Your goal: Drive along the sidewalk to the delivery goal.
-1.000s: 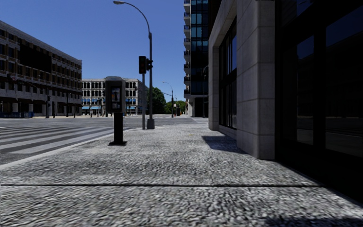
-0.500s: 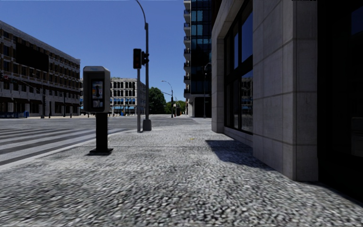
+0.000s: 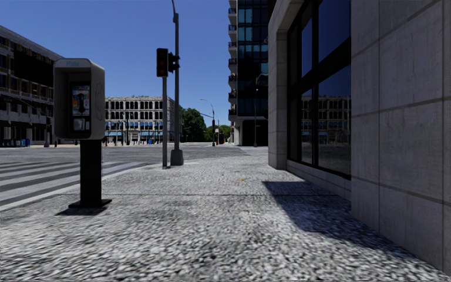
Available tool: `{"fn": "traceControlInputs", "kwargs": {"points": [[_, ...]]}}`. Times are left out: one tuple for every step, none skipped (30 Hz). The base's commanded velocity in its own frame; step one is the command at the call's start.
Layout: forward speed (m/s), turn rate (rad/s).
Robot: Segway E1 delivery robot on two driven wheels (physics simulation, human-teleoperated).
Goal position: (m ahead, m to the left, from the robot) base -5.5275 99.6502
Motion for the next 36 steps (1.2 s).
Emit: {"fn": "traceControlInputs", "kwargs": {"points": [[2.0, 0.0], [2.0, 0.0], [2.0, 0.0], [2.0, 0.0], [2.0, 0.0], [2.0, 0.0], [2.0, 0.0], [2.0, 0.0], [2.0, 0.0], [2.0, 0.02], [2.0, 0.02], [2.0, 0.11], [2.0, 0.19], [2.0, 0.29], [2.0, 0.29], [2.0, 0.36], [2.0, 0.38], [2.0, 0.38], [2.0, 0.39], [2.0, 0.39], [2.0, 0.41], [2.0, 0.45], [2.0, 0.46], [2.0, 0.48], [2.0, 0.48], [2.0, 0.54], [2.0, 0.57], [2.0, 0.58], [2.0, 0.58], [2.0, 0.58], [2.0, 0.58], [2.0, 0.58], [2.0, 0.58], [2.0, 0.64], [2.0, 0.64], [2.0, 0.7]]}}
